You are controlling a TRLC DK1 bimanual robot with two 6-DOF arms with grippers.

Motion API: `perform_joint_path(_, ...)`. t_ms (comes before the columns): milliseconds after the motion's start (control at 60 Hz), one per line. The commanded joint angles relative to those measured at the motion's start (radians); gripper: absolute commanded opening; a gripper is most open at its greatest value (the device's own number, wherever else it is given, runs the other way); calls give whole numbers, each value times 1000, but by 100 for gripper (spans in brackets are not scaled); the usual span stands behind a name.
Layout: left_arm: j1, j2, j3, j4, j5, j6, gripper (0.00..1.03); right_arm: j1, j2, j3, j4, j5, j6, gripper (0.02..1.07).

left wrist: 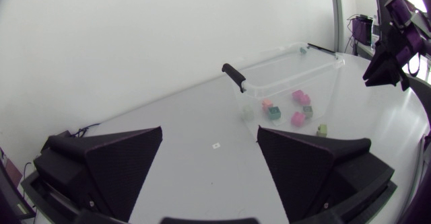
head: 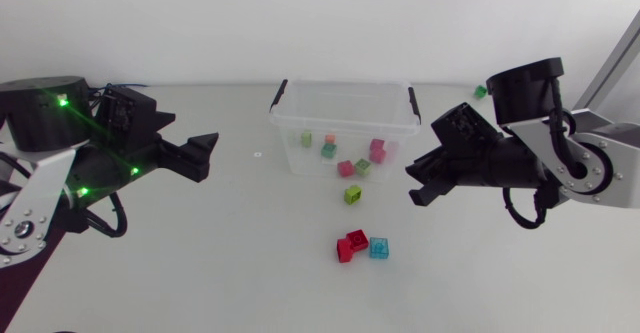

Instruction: Pick up the duplo bricks and place them in the container

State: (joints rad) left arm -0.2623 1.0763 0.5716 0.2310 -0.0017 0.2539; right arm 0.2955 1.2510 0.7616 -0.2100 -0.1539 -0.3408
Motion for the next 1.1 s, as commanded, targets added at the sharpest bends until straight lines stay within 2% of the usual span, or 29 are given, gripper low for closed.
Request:
perform_joint_path(0, 15, -35, -36, 11, 0, 15, 99, -7, 1, 7, -19, -1, 16, 36)
perform_joint_path(233, 21, -87, -58, -2, 2, 19, 99, -42, -21, -44, -3, -29, 17, 36)
perform_joint_path(433, 18, -98, -72, -5, 2, 19, 99, 7, -28, -99, -3, -32, 34, 36)
perform_joint_path(467, 18, -101, -73, -5, 2, 19, 99, 24, -24, -108, -8, -35, 34, 41)
perform_joint_path(650, 21, -121, -92, -10, 3, 24, 99, 152, 42, -153, -39, -33, 13, 88)
perform_joint_path(683, 21, -124, -98, -10, 3, 30, 99, 168, 59, -156, -43, -33, 0, 92)
perform_joint_path(733, 21, -125, -105, -10, 5, 36, 99, 177, 91, -150, -55, -38, -26, 92)
perform_joint_path(800, 20, -131, -116, -10, 8, 45, 99, 185, 143, -133, -85, -64, -73, 101)
perform_joint_path(1083, 31, -148, -136, -10, 12, 71, 99, 214, 226, -71, -178, -58, -319, 102)
